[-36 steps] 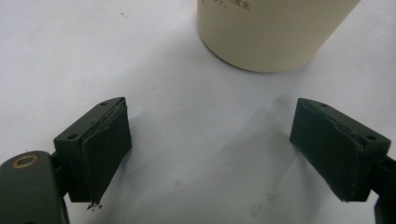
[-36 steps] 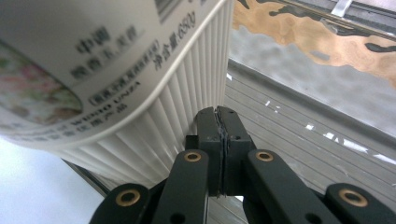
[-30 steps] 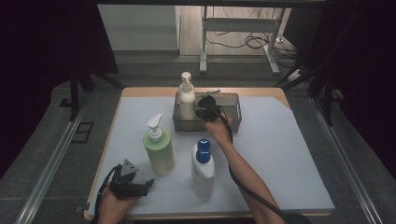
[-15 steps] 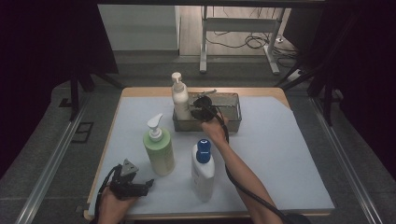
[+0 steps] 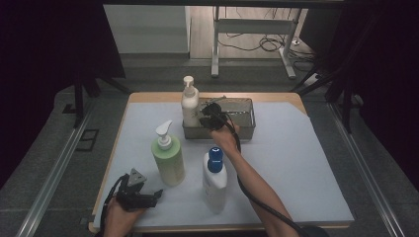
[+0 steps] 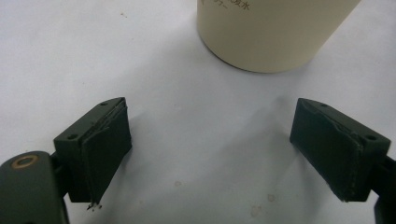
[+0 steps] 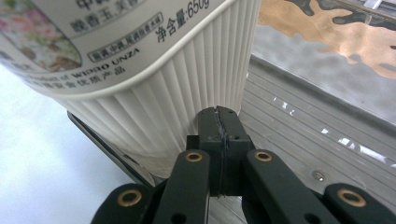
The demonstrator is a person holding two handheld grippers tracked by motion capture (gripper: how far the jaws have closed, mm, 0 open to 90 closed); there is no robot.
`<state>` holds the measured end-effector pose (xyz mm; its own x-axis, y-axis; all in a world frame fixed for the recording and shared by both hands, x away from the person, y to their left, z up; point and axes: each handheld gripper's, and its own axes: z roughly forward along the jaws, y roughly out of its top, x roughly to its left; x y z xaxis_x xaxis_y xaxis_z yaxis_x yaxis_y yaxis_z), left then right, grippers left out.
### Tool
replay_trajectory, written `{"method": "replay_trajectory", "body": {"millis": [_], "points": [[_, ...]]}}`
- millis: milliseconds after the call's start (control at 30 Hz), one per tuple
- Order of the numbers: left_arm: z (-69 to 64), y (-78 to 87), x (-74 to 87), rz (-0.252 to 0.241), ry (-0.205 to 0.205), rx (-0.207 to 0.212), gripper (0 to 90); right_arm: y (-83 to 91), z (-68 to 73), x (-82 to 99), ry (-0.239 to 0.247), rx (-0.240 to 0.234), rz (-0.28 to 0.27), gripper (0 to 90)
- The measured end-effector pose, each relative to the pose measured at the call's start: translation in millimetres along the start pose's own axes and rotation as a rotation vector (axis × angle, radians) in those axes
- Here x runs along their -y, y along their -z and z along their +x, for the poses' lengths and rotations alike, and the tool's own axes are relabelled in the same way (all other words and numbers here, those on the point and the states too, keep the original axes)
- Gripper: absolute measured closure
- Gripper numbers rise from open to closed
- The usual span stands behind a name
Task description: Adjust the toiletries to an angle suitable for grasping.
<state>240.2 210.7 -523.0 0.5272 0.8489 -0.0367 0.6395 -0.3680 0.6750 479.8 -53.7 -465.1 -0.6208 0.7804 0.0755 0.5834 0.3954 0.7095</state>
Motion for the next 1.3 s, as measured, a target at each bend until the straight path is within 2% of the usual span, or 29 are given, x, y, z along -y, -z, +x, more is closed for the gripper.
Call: {"method": "replay_trajectory", "body": {"millis": [167,400,567,633,700,733,800,967,1100,1133,1300], "points": [[0.0,0.1,0.0,0.0,0.0,0.0,12.0,0.0,-1.2,1.1,-0.006,-0.008,-0.004,88.7],[-0.1,0.0,0.1,0.0,0.0,0.0,12.0,9.4,-6.6,2.7,0.022,-0.007,-0.021,77.3],[-0.1,0.0,0.0,0.0,0.0,0.0,12.0,20.6,-9.5,3.7,0.044,0.005,-0.045,63.6],[-0.1,0.0,0.1,0.0,0.0,0.0,12.0,25.6,-10.5,3.9,0.048,-0.004,-0.056,56.4],[-0.1,0.0,0.1,0.0,0.0,0.0,12.0,28.2,-11.1,4.2,0.054,-0.011,-0.06,53.5],[-0.1,0.0,0.1,0.0,0.0,0.0,12.0,33.2,-11.2,4.7,0.066,-0.028,-0.072,47.8],[-0.1,0.0,0.1,0.0,-0.001,0.0,12.0,38.2,-12.0,5.7,0.085,-0.028,-0.079,43.1],[-0.1,0.0,0.1,0.0,-0.001,0.0,12.0,47.1,-13.3,7.6,0.098,-0.04,-0.086,38.3],[-0.1,-0.1,0.1,-0.001,0.0,0.0,12.0,57.0,-14.1,9.6,0.098,-0.071,-0.076,33.2],[-0.1,-0.1,0.1,-0.001,0.0,0.0,12.0,62.9,-14.5,11.6,0.113,-0.085,-0.084,30.6],[-0.1,-0.1,0.1,-0.001,0.0,0.0,12.0,74.8,-16.3,16.2,0.137,-0.09,-0.111,18.3]]}}
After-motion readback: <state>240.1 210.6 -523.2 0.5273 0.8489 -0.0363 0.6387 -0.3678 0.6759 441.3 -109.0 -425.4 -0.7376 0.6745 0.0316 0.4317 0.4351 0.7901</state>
